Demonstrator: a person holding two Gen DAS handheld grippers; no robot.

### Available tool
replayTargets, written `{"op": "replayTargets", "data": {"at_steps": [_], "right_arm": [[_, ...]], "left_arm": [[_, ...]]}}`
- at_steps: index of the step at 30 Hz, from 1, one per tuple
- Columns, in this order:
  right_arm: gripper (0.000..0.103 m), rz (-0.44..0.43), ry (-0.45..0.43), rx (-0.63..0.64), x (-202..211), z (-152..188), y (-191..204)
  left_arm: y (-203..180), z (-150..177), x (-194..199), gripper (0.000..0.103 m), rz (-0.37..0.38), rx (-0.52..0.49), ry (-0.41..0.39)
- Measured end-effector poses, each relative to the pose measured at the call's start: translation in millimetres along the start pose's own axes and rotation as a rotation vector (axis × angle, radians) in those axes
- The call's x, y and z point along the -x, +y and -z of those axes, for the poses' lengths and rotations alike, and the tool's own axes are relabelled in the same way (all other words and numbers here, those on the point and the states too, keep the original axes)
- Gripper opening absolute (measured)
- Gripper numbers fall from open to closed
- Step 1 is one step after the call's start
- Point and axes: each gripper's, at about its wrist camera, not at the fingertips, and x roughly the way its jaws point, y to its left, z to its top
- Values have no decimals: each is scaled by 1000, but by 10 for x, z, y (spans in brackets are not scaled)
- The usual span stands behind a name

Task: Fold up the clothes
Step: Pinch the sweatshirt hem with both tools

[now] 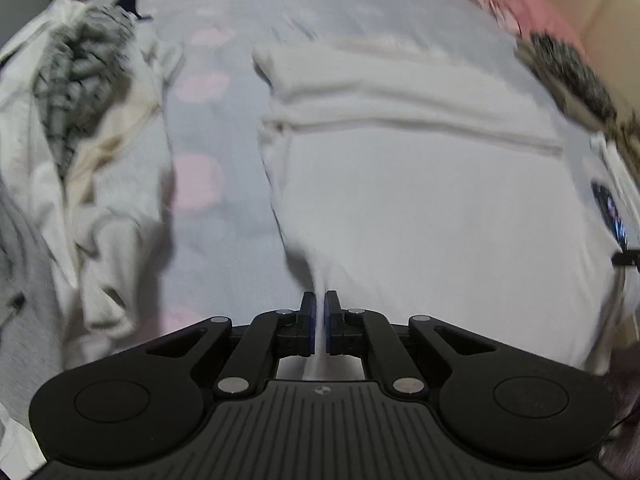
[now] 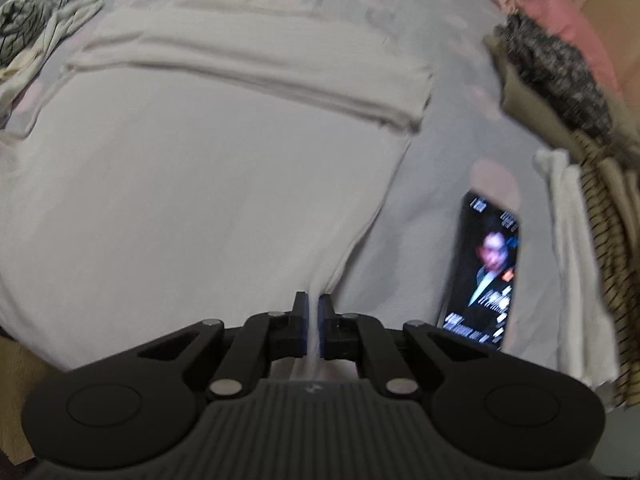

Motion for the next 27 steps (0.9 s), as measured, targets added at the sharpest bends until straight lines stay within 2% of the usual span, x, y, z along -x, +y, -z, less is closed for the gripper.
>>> {"op": "replayTargets", "data": {"at_steps": [2,8,13,15,18,21,22,24,25,27], "right_arm": [[5,-4,-11,-24,46,-90,-98],[5,35,-63,-40,71,-438,-288],[5,59,-132,-69,-78,-780,-436],[5,62,-154,-100,-180,-866,-492],[6,47,-155,-136,-344,-931,-520],[8,48,-173,-109,-456,-935,-457],[10,57,-185,-92,-470,-915,-427],[23,87,-216,-70,-457,-852,-384],[36,111,-233,-62,-452,-817,-365],[37,144,-263,-46,-454,-740,-324]], "left_arm": [[48,-114,-18,2,21,22,-13],[55,-473,-26,2,-18,3,-55],[164,-713,-118,2,-65,28,-143],[185,-724,-209,2,-65,49,-183],[152,-711,-397,3,-71,45,-171],[50,-672,-519,5,-123,-27,-165],[19,-650,-533,6,-140,-56,-171],[-34,-594,-540,15,-162,-103,-182],[-64,-560,-531,15,-163,-126,-187],[-147,-482,-511,20,-172,-185,-202]]}}
